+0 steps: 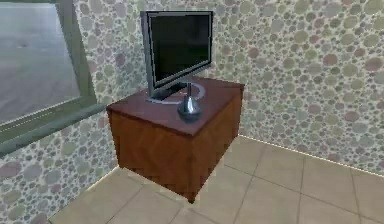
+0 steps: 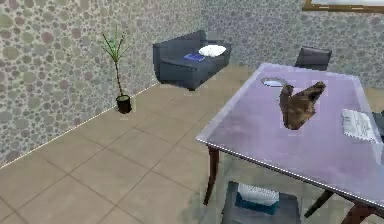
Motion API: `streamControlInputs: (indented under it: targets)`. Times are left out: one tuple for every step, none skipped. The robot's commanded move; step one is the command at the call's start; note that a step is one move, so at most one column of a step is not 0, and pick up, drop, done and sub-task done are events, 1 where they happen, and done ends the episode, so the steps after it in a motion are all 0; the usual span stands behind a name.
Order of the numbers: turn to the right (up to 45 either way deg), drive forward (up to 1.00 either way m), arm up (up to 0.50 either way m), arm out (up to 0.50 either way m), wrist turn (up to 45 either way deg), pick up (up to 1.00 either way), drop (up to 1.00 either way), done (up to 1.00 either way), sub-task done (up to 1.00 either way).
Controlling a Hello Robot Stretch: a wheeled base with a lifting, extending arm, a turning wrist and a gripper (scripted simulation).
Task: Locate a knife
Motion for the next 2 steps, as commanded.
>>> streamControlInputs:
  targets:
    - [-45.0, 0.00, 0.00, 0.00, 0.0, 0.00, 0.00, 0.00, 0.00]
    - [-15.0, 0.00, 0.00, 0.00, 0.0, 0.00, 0.00, 0.00, 0.00]
